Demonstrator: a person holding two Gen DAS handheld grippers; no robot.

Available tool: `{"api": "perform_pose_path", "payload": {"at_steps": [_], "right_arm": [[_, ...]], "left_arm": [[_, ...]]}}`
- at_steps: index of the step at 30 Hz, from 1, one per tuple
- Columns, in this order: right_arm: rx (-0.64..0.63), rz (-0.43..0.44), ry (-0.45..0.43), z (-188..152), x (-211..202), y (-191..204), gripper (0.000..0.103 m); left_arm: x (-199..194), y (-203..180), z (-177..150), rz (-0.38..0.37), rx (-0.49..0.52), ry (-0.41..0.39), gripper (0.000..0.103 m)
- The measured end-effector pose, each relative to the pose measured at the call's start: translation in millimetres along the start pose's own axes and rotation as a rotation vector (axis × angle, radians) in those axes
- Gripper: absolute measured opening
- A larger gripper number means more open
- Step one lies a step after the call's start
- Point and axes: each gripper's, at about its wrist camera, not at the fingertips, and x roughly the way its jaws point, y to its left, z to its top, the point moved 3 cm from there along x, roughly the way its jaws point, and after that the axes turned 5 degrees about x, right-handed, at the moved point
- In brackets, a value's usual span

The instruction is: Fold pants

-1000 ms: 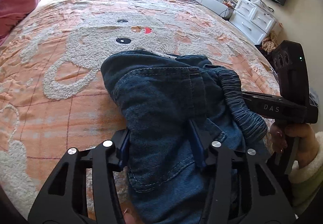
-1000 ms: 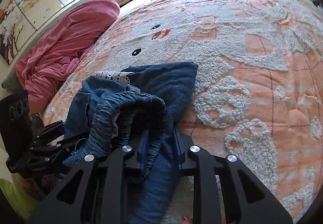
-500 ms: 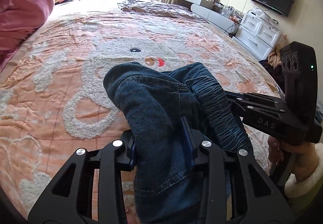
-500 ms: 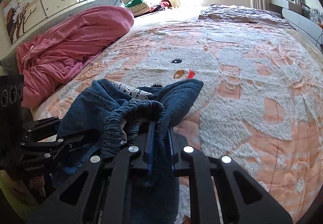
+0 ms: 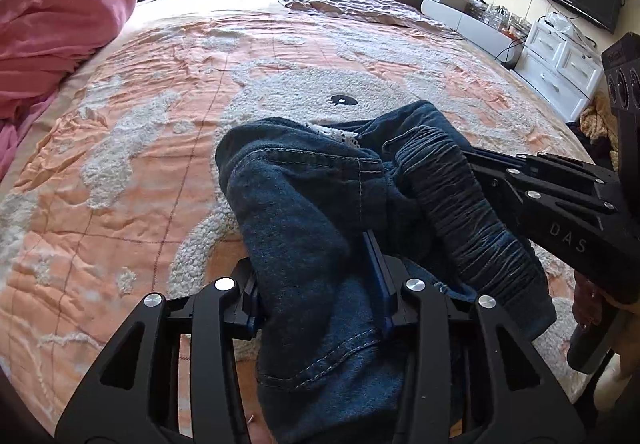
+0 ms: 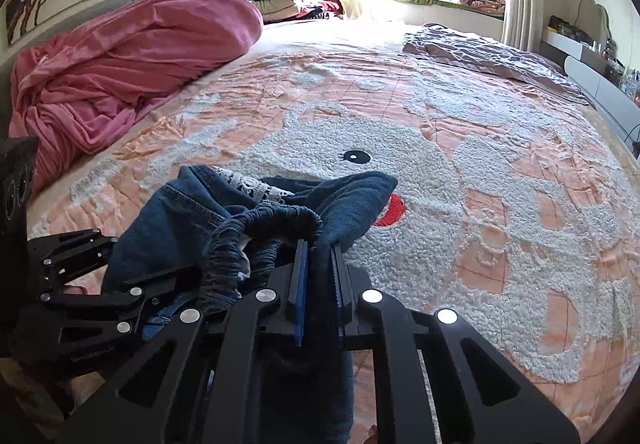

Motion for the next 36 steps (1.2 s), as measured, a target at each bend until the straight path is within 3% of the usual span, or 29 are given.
{"api": "perform_pose_path", "payload": {"at_steps": [5,12,22,36], "right_arm": [[0.049,-0.065,0.070,-15.2,14.3,-19.7,0.015],[0.167,-0.090,0.097,-25.0,22.9,-45.0,0.051],[0.202,-0.098,0.075,-33.2,6.4,-52.3,0.066],[0.155,-0.072,-0.040,-64.4,-69.0,-42.8,0.088]], "left_arm": [[4.7,5.9,-3.8,-0.010,-0.036,0.019,0.044],[4.4,5.0,-6.2,-0.002,-0.037,0.024,0.052],[-3.9,8.3,-11.2,0.017,-0.045,0.012,0.065],[-47.9,-4.7,-30.5,0.048,-0.055,-0.053,0.083]]}}
